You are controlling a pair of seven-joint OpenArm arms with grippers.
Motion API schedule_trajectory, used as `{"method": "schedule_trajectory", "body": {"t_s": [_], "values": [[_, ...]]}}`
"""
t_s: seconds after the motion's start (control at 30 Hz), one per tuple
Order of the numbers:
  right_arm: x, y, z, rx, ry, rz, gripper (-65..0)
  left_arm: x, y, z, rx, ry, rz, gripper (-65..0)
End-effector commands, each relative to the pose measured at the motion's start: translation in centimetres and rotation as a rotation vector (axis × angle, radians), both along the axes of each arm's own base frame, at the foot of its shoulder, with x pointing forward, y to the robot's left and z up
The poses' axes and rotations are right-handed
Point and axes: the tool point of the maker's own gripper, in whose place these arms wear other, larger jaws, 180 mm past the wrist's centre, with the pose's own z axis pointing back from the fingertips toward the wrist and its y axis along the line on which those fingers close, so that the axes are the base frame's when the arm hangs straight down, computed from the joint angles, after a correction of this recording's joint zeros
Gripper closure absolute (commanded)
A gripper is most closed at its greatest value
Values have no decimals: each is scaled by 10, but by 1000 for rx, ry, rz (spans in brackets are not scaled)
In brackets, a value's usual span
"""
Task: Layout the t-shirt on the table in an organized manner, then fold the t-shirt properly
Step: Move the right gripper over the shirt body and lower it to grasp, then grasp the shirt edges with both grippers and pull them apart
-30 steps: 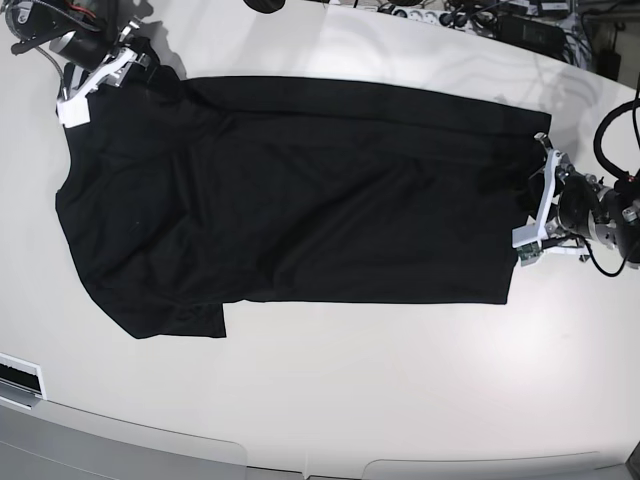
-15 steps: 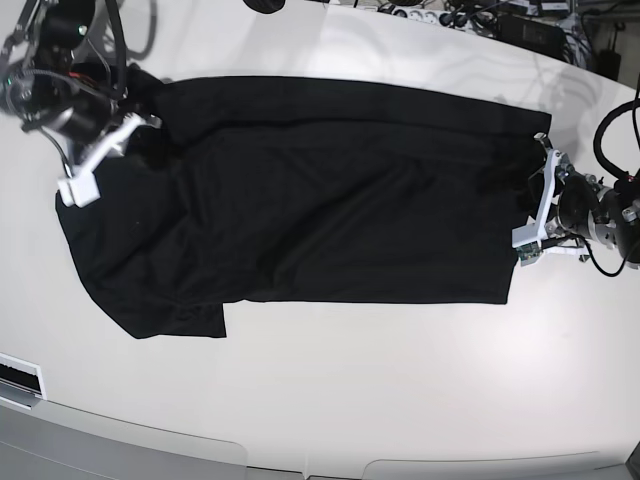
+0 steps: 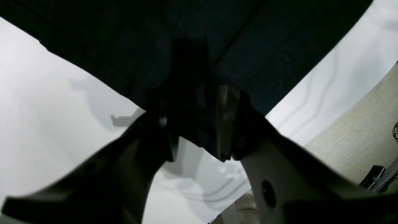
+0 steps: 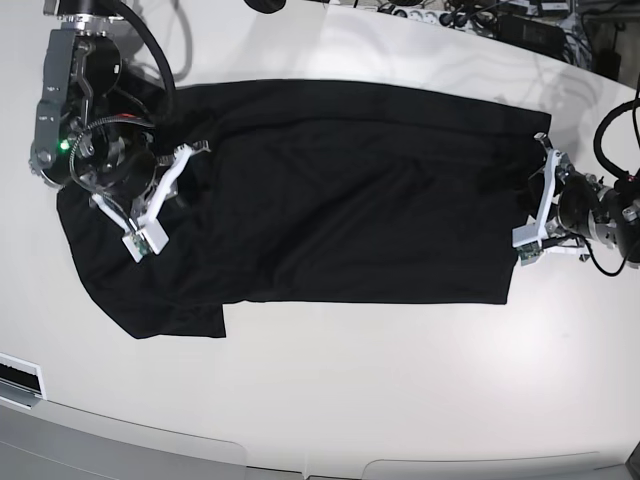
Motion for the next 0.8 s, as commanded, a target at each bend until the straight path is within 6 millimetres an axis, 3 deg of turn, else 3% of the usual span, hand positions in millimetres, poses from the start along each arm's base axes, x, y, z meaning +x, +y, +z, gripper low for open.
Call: {"method": "schedule_trajectory", "body": {"t_s": [0.0,0.07,0.1,0.2,0.23,0.27,0.37,0.47,0.53,0.6,0.7,0.77], "values": [[15,-1,15,9,-62,-8,0,9,5,11,1,-32,5,-211],[21,-7,16,-7,-64,-42,0,9,5,11,1,-32,6,-210],[24,-10,18,-8,-64,-70,-46,9,5,11,1,-32,5,-210],[29,-28,18,-53,-39,-142,-331,9,5,11,2,-31,0,-210],[29,-39,18,-80,-18,-171,-381,8,6,11,8,-30,-19,-210],[29,-49,18,-108,5,-188,-392,6,7,10,16,-28,-47,-210],[26,-83,21,-184,47,-235,-391,6,11,10,35,-29,-63,-172],[11,-111,18,-234,91,-265,-390,3,11,12,17,-14,-51,0],[-6,-122,12,-235,144,-279,-378,1,8,14,-8,0,-41,0],[-26,-125,4,-212,199,-279,-286,1,6,14,-14,2,-40,0],[-58,-124,-10,-188,260,-234,-26,0,6,13,-15,4,-41,0],[-78,-120,-19,-182,286,-186,0,-3,6,11,-12,10,-42,0]]}}
